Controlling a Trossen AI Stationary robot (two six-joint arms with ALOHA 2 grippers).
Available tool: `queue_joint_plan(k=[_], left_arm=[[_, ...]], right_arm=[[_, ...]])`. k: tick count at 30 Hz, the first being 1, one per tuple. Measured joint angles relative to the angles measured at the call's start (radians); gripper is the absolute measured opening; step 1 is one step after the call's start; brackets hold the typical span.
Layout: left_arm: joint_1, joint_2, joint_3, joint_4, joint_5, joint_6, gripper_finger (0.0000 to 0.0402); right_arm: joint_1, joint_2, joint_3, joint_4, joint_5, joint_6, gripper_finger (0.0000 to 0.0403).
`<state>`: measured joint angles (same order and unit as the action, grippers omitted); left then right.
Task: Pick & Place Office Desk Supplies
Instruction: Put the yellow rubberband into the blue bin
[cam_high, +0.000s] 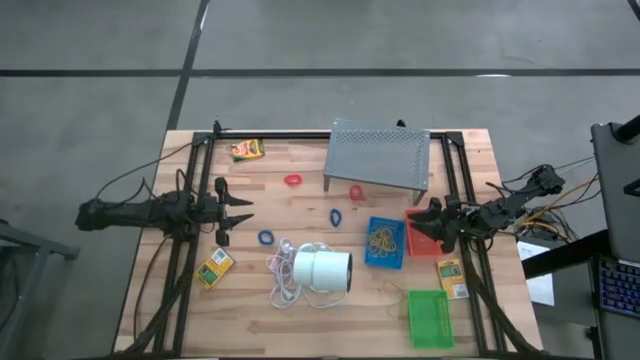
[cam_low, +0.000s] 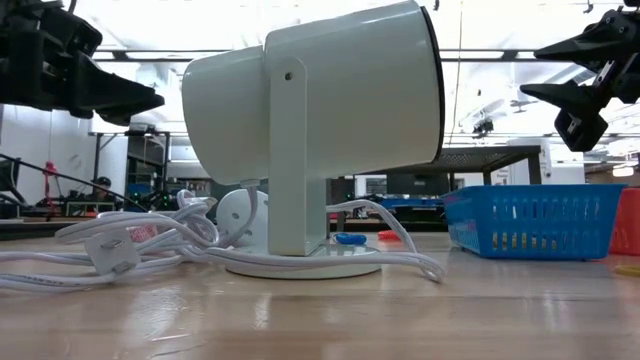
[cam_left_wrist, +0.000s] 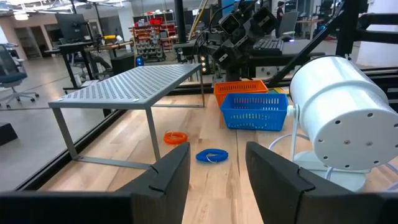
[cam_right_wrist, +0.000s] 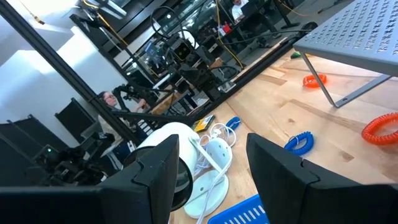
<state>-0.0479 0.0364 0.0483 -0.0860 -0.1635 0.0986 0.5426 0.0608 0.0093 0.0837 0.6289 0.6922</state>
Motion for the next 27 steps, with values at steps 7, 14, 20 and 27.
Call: queue_joint_plan(k=[7, 14, 20, 27], left_arm=[[0.000, 0.000, 0.000, 0.000, 0.000, 0.000, 0.0159], [0.000, 0.000, -0.001, 0.000, 0.000, 0.000, 0.0159], [0.000, 0.000, -0.001, 0.000, 0.000, 0.000, 0.0159], [0.000, 0.000, -0.001, 0.000, 0.000, 0.000, 0.0159]], right_arm=[[0.000, 0.000, 0.000, 0.000, 0.000, 0.000, 0.0185], [0.000, 0.000, 0.000, 0.000, 0.000, 0.000, 0.0185], [-0.002, 0.000, 0.000, 0.000, 0.007, -0.087, 0.0185], [-0.002, -0.001, 0.000, 0.002, 0.004, -0.187, 0.0185]])
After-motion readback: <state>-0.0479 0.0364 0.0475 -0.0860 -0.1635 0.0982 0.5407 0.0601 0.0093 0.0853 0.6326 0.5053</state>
